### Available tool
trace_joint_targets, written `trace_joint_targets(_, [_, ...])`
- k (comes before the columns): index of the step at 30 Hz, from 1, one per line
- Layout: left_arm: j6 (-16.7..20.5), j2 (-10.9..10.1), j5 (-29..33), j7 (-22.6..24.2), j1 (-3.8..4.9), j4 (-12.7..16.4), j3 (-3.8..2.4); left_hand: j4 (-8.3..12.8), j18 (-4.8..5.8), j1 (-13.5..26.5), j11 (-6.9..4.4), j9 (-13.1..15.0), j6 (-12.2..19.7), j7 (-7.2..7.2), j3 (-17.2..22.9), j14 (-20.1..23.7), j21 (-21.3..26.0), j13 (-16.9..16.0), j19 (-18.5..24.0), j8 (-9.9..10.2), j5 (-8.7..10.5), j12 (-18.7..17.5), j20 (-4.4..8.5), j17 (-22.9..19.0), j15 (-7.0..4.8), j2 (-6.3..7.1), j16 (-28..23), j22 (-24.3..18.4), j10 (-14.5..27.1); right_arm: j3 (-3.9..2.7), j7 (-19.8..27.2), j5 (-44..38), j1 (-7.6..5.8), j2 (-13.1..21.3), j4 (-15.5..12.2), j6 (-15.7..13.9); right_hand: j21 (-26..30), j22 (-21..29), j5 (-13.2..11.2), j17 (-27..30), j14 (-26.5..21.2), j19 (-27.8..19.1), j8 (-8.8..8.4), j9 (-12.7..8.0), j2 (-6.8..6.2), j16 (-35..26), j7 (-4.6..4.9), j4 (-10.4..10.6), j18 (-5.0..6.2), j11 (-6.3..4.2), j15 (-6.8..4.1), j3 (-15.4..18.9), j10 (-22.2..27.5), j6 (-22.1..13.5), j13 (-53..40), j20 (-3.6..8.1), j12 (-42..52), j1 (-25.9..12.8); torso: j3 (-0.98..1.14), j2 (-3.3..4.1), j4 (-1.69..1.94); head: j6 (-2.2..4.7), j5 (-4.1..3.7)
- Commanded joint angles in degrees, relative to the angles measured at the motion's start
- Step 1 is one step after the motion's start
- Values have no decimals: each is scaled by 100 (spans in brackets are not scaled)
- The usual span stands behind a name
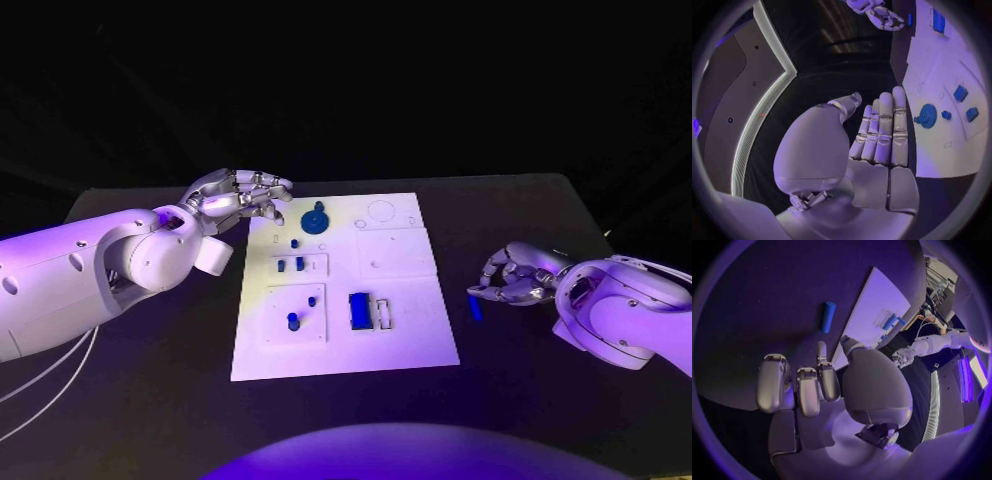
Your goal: Assemble the parts on the task board
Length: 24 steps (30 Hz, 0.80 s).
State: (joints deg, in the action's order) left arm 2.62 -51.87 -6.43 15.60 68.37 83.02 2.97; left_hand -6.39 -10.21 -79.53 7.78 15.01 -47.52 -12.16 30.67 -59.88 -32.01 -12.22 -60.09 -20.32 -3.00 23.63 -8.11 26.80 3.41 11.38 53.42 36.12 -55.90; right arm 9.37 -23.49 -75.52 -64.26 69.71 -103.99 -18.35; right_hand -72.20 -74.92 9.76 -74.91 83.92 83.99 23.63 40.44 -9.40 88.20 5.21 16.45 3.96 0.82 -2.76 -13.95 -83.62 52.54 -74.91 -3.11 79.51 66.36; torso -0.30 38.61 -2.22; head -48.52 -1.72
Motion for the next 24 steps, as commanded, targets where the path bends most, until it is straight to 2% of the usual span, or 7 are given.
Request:
trace_joint_targets(1, [-60, 3, 19, 35, 0, 13, -3, -20, -24, 20, -1, -4, 33, 12, -12, 23, 25, 4, -24, -20, -4, 14, -26, -8, -4, -42, 23, -5, 43, 6, -329, -551, 59, -3, -41, 172, 45, -1066, -5, -969, 491, 52, -36, -11, -39, -27, 0, 12, -69, 3, -12, 63, 39, 38, -592, -17, -47, -37, -3, -1, 1, -11, -25])
trace_joint_targets(6, [-63, 0, 19, 37, 0, 14, -2, -20, -24, 20, -1, -4, 33, 12, -12, 23, 25, 4, -24, -20, -4, 14, -26, -8, -4, -42, 23, -5, 43, 10, -378, -625, 162, -44, -77, 165, 69, -1061, -10, -954, 488, 46, -51, -13, -32, -33, 0, 20, -66, 3, -12, 105, 45, 48, -582, -18, -60, -86, 2, 0, -2, -18, -41])
trace_joint_targets(11, [-64, -3, 19, 38, 0, 16, -2, -20, -24, 20, -1, -4, 33, 12, -12, 23, 25, 4, -24, -20, -4, 14, -26, -8, -4, -42, 23, -5, 43, 12, -416, -663, 246, -82, -61, 153, 60, -1063, -8, -959, 489, 48, -54, -14, -25, -32, -2, 21, -67, 3, -12, 114, 40, 52, -589, -18, -53, -98, -5, -2, 3, -9, -164])
trace_joint_targets(12, [-64, -4, 19, 38, 0, 15, -2, -20, -24, 20, -1, -4, 33, 12, -12, 23, 25, 4, -24, -20, -4, 14, -26, -8, -4, -42, 23, -5, 43, 13, -420, -666, 256, -87, -59, 154, 60, -1063, -8, -959, 489, 48, -54, -14, -25, -32, -2, 21, -67, 3, -12, 114, 40, 52, -589, -18, -53, -98, -5, -1, 2, -12, -198])
trace_joint_targets(15, [-64, -8, 19, 37, -1, 14, -2, -20, -24, 20, -1, -4, 33, 12, -12, 23, 25, 4, -24, -20, -4, 14, -26, -8, -4, -42, 23, -5, 43, 13, -429, -674, 284, -108, -56, 163, 62, -1062, -4, -963, 489, 48, -55, -14, -20, -30, -2, 21, -67, 2, -12, 117, 40, 55, -589, -18, -52, -102, 0, 0, -3, -11, -445])
trace_joint_targets(17, [-65, -9, 19, 37, -1, 14, -2, -20, -24, 20, -1, -4, 33, 12, -12, 23, 25, 4, -24, -20, -4, 14, -26, -8, -4, -42, 23, -5, 43, 14, -431, -677, 298, -121, -53, 166, 63, -1062, -4, -961, 489, 48, -56, -13, -18, -31, -2, 21, -67, 2, -12, 118, 40, 57, -589, -18, -53, -103, 0, -1, -1, -5, -560])
trace_joint_targets(24, [-68, -10, 19, 37, -1, 12, -1, -20, -24, 20, -1, -4, 33, 12, -12, 23, 25, 4, -24, -20, -4, 14, -26, -8, -4, -42, 23, -5, 43, 18, -437, -698, 340, -183, -30, 149, 66, -1062, 11, -965, 490, 48, -57, -11, 15, -30, -8, 11, -66, -3, -14, 117, 37, 76, -591, -17, -51, -95, 1, 2, 0, 21, -754])
